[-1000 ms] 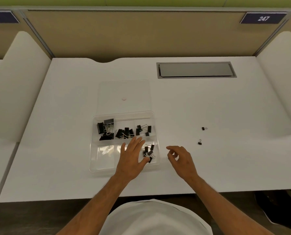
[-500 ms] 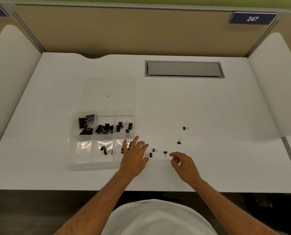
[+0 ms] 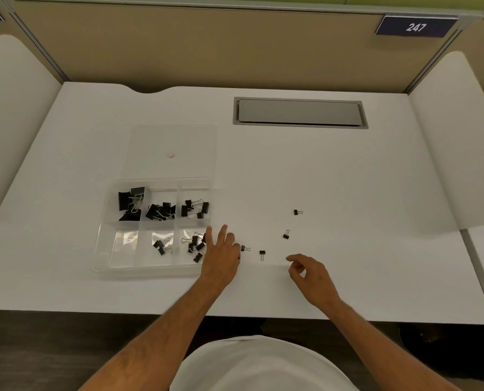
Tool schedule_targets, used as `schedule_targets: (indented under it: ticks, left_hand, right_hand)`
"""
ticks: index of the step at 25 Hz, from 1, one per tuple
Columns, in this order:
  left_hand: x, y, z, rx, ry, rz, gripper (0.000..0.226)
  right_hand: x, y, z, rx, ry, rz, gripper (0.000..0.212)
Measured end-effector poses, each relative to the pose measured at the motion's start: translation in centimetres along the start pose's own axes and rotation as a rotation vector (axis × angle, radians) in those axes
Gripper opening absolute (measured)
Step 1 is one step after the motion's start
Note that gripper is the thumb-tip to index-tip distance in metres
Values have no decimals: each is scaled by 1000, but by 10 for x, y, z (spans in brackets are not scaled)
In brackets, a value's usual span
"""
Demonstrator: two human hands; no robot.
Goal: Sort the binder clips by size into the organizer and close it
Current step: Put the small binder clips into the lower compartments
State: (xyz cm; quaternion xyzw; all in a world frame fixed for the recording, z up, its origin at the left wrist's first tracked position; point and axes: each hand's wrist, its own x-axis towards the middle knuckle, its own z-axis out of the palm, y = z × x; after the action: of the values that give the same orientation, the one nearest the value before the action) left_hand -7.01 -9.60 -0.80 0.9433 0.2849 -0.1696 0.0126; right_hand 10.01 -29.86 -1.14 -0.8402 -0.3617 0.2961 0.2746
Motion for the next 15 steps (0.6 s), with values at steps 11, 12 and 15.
schedule_targets:
  ticks: [11,12,15]
  left_hand:
    - [-23,-39,-23,-363,406,-93,10]
    - [-27,-52,-26,-367,437,-127,11]
    - [-43,-97,-25,-408,452,-271,13]
  right_hand:
    - [14,-19,15,23,-33,-31,24]
    - [16,-23,18,27,-34,-37,24]
    - [21,-35,27,47,-28,-62,24]
